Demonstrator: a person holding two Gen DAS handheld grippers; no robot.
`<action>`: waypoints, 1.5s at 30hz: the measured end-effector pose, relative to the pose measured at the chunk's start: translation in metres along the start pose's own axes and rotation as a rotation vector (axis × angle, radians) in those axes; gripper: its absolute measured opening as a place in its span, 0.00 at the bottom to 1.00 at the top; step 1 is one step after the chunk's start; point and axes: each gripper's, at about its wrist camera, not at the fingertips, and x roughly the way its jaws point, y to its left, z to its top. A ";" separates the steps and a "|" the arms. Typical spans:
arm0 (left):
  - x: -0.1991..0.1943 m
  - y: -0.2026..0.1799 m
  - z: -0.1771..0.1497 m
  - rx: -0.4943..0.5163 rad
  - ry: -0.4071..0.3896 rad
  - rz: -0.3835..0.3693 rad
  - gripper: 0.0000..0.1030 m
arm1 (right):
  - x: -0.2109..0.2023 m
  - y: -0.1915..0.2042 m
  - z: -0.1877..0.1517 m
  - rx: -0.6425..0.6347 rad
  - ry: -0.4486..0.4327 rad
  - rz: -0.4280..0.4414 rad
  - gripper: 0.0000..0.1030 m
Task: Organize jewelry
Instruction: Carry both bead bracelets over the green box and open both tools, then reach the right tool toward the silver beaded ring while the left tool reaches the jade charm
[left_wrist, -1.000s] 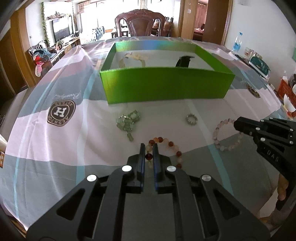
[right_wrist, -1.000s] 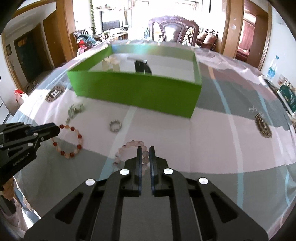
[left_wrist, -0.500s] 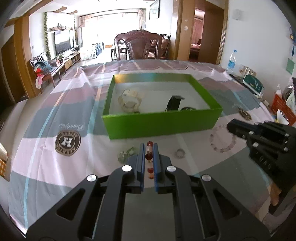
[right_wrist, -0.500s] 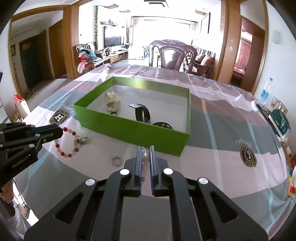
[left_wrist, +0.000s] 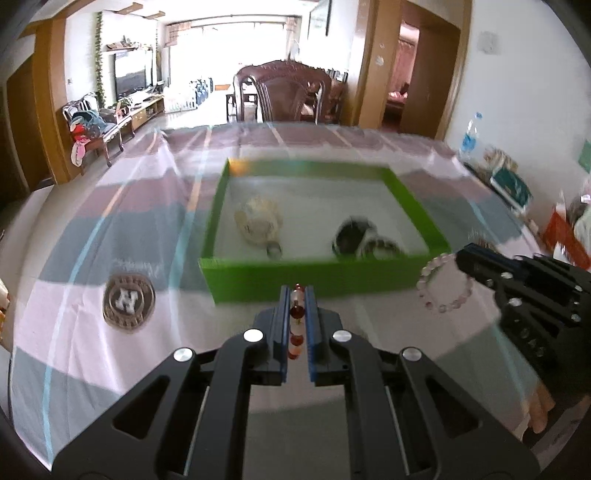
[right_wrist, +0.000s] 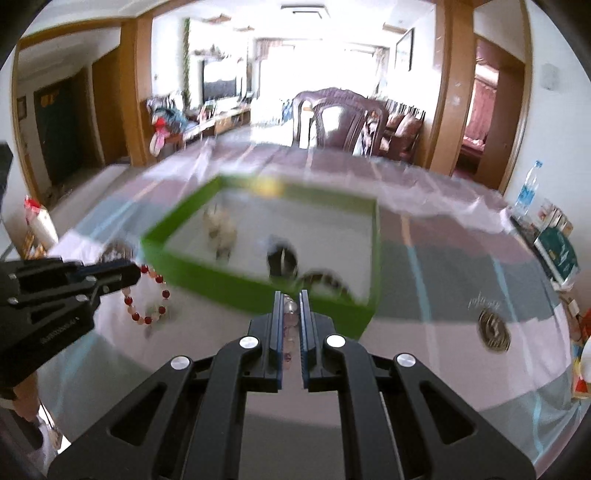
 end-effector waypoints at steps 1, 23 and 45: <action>0.000 0.001 0.007 -0.003 -0.009 0.004 0.08 | -0.003 -0.003 0.013 0.010 -0.027 -0.013 0.08; 0.092 0.029 0.066 -0.083 0.060 0.084 0.11 | 0.114 -0.027 0.049 0.152 0.100 -0.070 0.25; 0.080 0.074 -0.036 -0.125 0.189 0.199 0.39 | 0.076 0.009 -0.050 0.085 0.259 0.085 0.45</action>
